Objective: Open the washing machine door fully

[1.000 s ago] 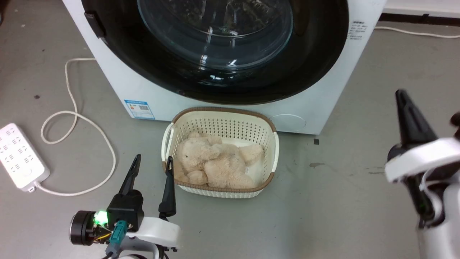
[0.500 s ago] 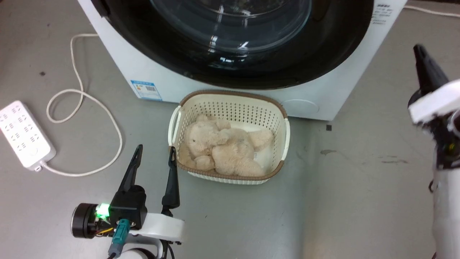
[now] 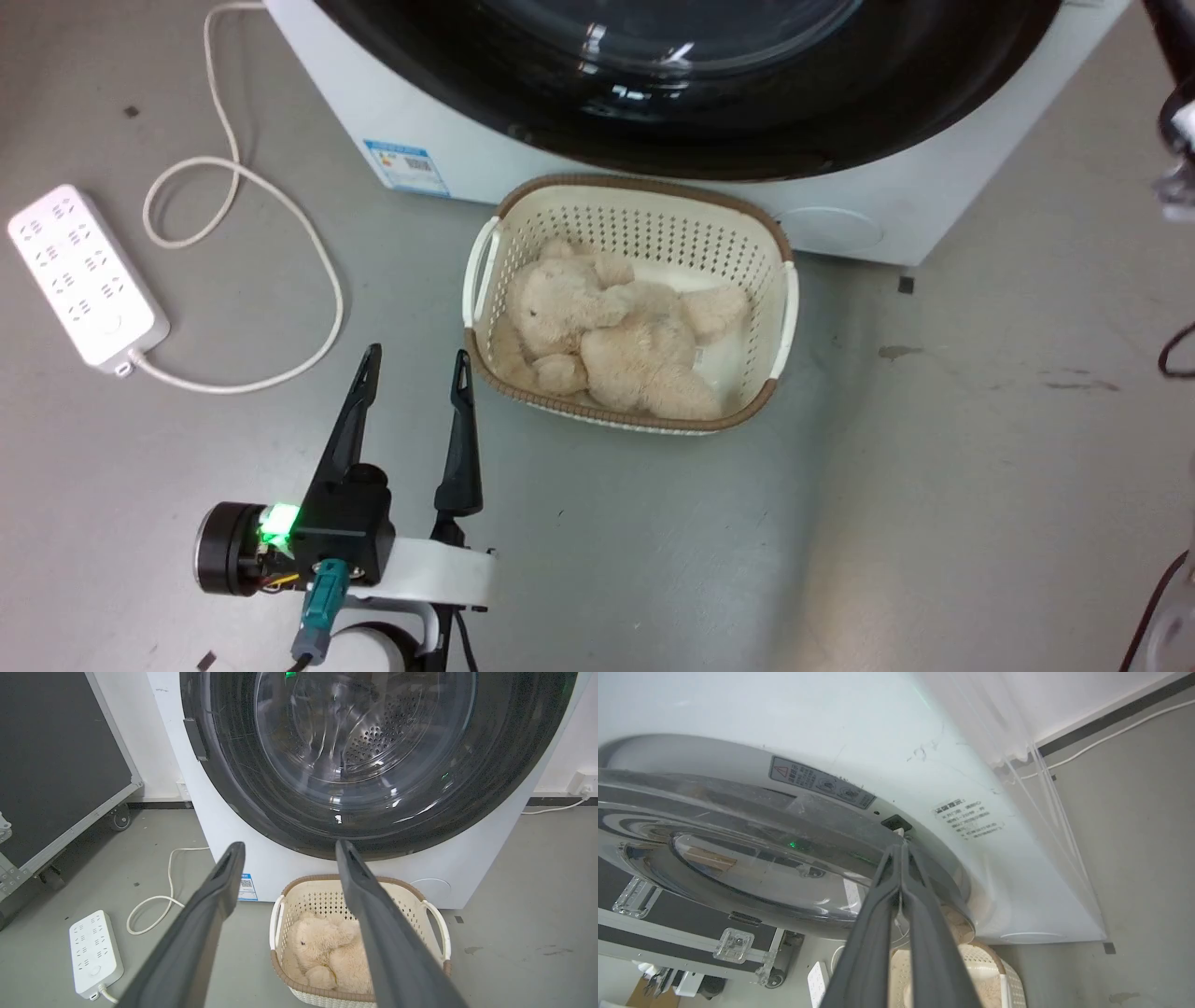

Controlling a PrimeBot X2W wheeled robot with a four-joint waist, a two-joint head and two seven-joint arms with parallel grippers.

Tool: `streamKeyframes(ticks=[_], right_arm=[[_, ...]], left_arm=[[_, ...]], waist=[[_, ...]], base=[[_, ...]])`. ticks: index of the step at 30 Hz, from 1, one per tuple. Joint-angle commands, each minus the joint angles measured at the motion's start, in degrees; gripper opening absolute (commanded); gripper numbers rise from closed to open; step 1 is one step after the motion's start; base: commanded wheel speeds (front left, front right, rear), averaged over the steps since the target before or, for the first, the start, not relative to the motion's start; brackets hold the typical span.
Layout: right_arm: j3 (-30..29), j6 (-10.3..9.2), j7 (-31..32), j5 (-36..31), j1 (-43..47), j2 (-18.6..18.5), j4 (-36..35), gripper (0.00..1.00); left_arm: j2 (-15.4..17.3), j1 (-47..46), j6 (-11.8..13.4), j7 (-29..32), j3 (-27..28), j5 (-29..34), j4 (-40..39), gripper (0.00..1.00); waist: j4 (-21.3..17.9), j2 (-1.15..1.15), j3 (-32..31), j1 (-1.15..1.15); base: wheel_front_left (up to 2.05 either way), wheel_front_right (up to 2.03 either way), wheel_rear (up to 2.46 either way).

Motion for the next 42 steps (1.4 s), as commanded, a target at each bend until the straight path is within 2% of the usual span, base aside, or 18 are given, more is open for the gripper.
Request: streamKeyframes(ticks=[1,12,16,25,34,37,42], right_arm=[[-1.38,-0.02,1.80,1.77,-3.90,-0.67,2.77,0.00],[-6.38,-0.02,10.13,4.43,-17.99,-2.78,17.60,0.00],[-7.61,-0.02,11.48,5.18,-21.33,-3.62,20.73,0.00],[-9.84,-0.03,18.74,7.31,-29.13,-5.50,30.49,0.00],[-10.47,-0.03,24.73,10.07,-27.56,-5.38,33.95,0.00],[-10.47,-0.03,27.10,11.07,-25.69,-4.97,34.09,0.00],[-9.78,-0.03,30.53,12.34,-19.13,-2.12,31.96,0.00]], left_arm=[[0.10,-1.01,0.57,-0.77,-0.62,-0.23,-0.39,1.00],[-0.01,-2.39,1.79,-2.09,-2.57,-0.21,-1.18,1.00],[-0.05,-2.71,2.18,-2.45,-3.18,-0.27,-1.41,1.00],[-0.10,-3.59,3.31,-3.52,-4.29,-0.50,-1.72,1.00],[0.08,-3.76,4.03,-4.60,-4.77,-0.74,-1.45,1.00],[0.10,-3.27,3.37,-4.96,-4.94,-1.80,-0.21,1.00],[0.21,-1.91,2.48,-5.24,-4.37,-2.64,2.07,1.00]], waist=[[0.60,0.00,0.83,-0.01],[2.32,0.00,4.10,-0.01],[2.87,0.00,5.00,-0.01],[3.87,0.00,6.67,-0.01],[3.03,0.00,4.27,-0.01],[2.64,0.00,2.92,-0.01],[1.88,0.00,-0.95,-0.01]], base=[[0.00,0.00,0.00],[0.00,0.00,0.00],[0.00,0.00,0.00],[0.00,0.00,0.00],[0.00,0.00,0.00],[0.00,0.00,0.00],[0.00,0.00,0.00]])
